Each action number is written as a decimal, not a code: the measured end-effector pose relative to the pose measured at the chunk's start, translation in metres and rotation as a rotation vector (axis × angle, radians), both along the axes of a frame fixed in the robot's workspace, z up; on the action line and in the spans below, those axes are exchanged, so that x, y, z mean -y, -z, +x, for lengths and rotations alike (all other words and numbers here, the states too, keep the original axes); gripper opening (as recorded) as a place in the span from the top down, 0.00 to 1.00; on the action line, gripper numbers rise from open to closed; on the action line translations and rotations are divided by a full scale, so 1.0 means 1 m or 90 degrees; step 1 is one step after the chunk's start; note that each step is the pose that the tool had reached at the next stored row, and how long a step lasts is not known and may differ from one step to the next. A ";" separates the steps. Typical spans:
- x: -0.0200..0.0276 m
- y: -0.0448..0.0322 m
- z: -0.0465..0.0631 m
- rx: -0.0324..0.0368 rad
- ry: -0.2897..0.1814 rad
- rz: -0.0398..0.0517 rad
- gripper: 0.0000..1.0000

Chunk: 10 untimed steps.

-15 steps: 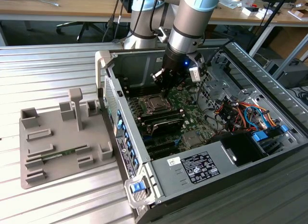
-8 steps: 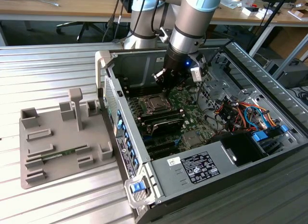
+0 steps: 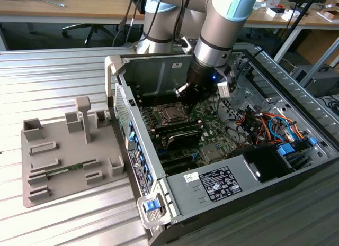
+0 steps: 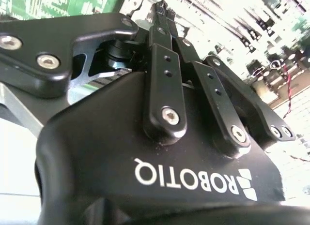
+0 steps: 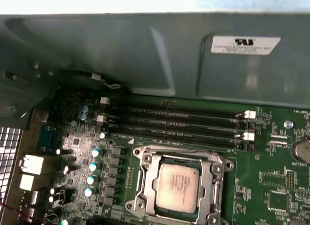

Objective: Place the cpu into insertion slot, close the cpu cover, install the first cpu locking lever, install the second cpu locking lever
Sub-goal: 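Install the second cpu locking lever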

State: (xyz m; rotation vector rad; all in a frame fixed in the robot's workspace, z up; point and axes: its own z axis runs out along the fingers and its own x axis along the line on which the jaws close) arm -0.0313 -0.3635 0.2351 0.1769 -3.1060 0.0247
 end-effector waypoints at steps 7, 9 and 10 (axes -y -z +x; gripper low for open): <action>0.0064 0.0097 0.003 0.0000 0.000 0.0000 0.90; 0.0073 0.0139 0.003 0.0000 0.000 -0.0001 0.90; 0.0089 0.0161 0.003 0.0000 0.000 0.0000 0.90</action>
